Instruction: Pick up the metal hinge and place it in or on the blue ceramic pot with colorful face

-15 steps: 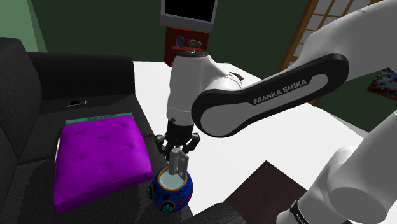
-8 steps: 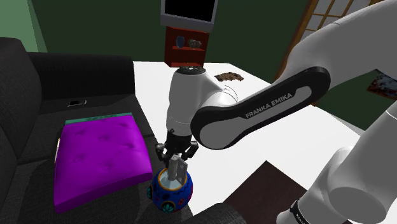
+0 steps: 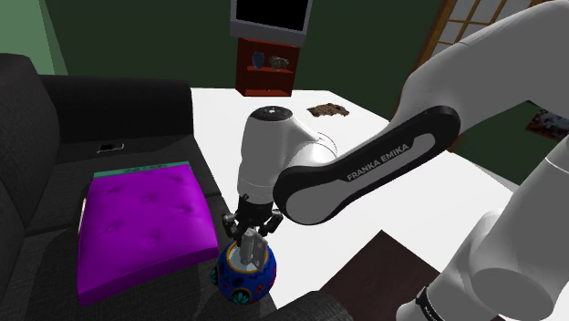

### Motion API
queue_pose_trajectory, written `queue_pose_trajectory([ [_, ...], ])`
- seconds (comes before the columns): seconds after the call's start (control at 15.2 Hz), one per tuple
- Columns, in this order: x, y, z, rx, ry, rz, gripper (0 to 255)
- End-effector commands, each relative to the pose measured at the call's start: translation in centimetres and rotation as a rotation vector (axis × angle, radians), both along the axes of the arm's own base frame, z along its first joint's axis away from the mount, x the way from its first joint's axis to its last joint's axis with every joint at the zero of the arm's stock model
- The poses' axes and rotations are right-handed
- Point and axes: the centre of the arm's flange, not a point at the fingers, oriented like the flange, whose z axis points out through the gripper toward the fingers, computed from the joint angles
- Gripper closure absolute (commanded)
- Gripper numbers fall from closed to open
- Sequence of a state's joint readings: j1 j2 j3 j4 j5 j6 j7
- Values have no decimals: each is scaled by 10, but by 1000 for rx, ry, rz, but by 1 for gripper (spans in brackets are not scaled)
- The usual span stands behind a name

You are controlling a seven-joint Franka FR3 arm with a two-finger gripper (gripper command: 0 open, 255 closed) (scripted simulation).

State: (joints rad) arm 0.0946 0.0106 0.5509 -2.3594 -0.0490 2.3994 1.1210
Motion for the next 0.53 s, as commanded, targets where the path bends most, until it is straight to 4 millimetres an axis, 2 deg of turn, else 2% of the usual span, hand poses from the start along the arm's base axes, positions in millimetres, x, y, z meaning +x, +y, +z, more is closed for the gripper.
queue_pose_trajectory([
  [0.0,0,0,0,0,-1,0,255],
  [0.13,0,0,0,0,-1,0,255],
  [0.2,0,0,0,0,-1,0,0],
  [0.46,0,0,0,0,-1,0,0],
])
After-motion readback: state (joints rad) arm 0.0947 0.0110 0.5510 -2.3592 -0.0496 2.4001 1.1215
